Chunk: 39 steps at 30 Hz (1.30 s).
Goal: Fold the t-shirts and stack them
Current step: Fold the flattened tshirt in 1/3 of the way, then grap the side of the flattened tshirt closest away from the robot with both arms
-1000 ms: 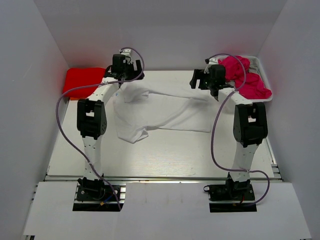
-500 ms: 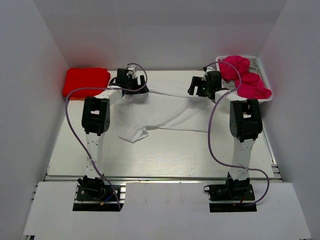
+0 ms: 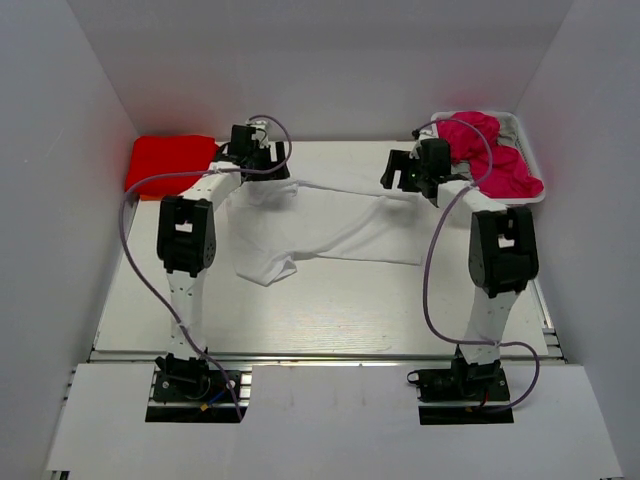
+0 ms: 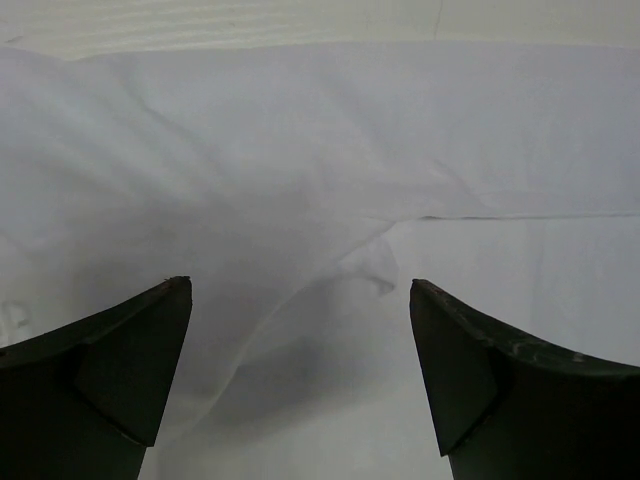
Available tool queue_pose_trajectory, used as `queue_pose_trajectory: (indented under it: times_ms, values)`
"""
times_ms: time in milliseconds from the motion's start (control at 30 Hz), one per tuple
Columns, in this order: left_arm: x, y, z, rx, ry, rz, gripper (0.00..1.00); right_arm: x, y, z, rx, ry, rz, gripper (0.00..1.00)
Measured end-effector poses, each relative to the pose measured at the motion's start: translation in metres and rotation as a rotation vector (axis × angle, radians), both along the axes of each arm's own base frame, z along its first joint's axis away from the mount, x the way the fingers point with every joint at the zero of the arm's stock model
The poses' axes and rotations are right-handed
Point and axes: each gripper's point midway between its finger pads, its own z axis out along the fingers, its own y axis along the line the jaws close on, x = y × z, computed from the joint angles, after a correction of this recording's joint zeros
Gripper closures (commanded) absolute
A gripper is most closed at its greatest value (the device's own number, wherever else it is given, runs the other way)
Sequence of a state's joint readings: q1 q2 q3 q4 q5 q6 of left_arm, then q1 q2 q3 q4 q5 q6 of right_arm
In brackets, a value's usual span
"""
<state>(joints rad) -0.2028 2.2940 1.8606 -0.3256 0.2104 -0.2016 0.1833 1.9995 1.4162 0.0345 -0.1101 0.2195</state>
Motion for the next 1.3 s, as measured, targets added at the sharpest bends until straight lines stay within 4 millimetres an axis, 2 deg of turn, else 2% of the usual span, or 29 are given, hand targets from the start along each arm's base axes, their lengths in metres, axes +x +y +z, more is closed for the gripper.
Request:
queue_pose_trajectory:
  times_ms: [67, 133, 200, 267, 333, 400, 500, 600, 667, 767, 900, 1100, 1167, 1300]
  values:
    - [-0.009, 0.009, 0.026, 0.029, -0.024, 0.034, 0.0, -0.011, -0.005, 0.022, -0.004, -0.027, -0.014, 0.1]
    - [-0.03, 0.02, 0.055, 0.051, -0.044, 0.066, 0.0, -0.024, -0.012, 0.046, -0.005, -0.059, -0.042, 0.1]
    - [-0.063, 0.033, 0.081, 0.068, -0.053, 0.109, 0.0, -0.042, -0.017, 0.062, 0.005, -0.065, -0.07, 0.1]
    - [-0.101, 0.044, 0.098, 0.07, -0.059, 0.151, 0.0, -0.061, -0.024, 0.067, 0.015, -0.046, -0.117, 0.1]
    - [-0.14, 0.052, 0.097, 0.065, -0.037, 0.181, 0.0, -0.079, -0.03, 0.06, 0.022, -0.003, -0.153, 0.1]
    - [-0.182, 0.057, 0.075, 0.062, 0.023, 0.19, 0.0, -0.102, -0.036, 0.038, 0.017, 0.077, -0.186, 0.1]
    - [-0.246, 0.057, 0.032, 0.078, 0.147, 0.167, 0.0, -0.137, -0.044, 0.003, -0.011, 0.208, -0.218, 0.1]
    - [-0.285, 0.042, 0.011, 0.076, 0.213, 0.103, 0.0, -0.165, -0.052, -0.018, -0.045, 0.3, -0.236, 0.1]
    - [-0.297, 0.031, 0.008, 0.074, 0.225, 0.068, 0.0, -0.181, -0.058, -0.021, -0.064, 0.324, -0.247, 0.1]
    - [-0.31, 0.02, 0.002, 0.093, 0.244, 0.048, 0.0, -0.199, -0.066, -0.014, -0.085, 0.318, -0.269, 0.1]
    - [-0.333, 0.014, -0.018, 0.151, 0.309, 0.032, 0.09, -0.21, -0.073, -0.004, -0.096, 0.287, -0.289, 0.1]
    - [-0.361, 0.031, -0.055, 0.35, 0.435, 0.105, 0.15, -0.222, -0.08, -0.009, -0.116, 0.288, -0.308, 0.1]
    - [-0.363, 0.037, -0.058, 0.377, 0.444, 0.138, 0.15, -0.226, -0.081, -0.013, -0.12, 0.298, -0.308, 0.1]
    - [-0.354, 0.041, -0.055, 0.389, 0.404, 0.2, 0.15, -0.231, -0.082, -0.019, -0.125, 0.314, -0.307, 0.1]
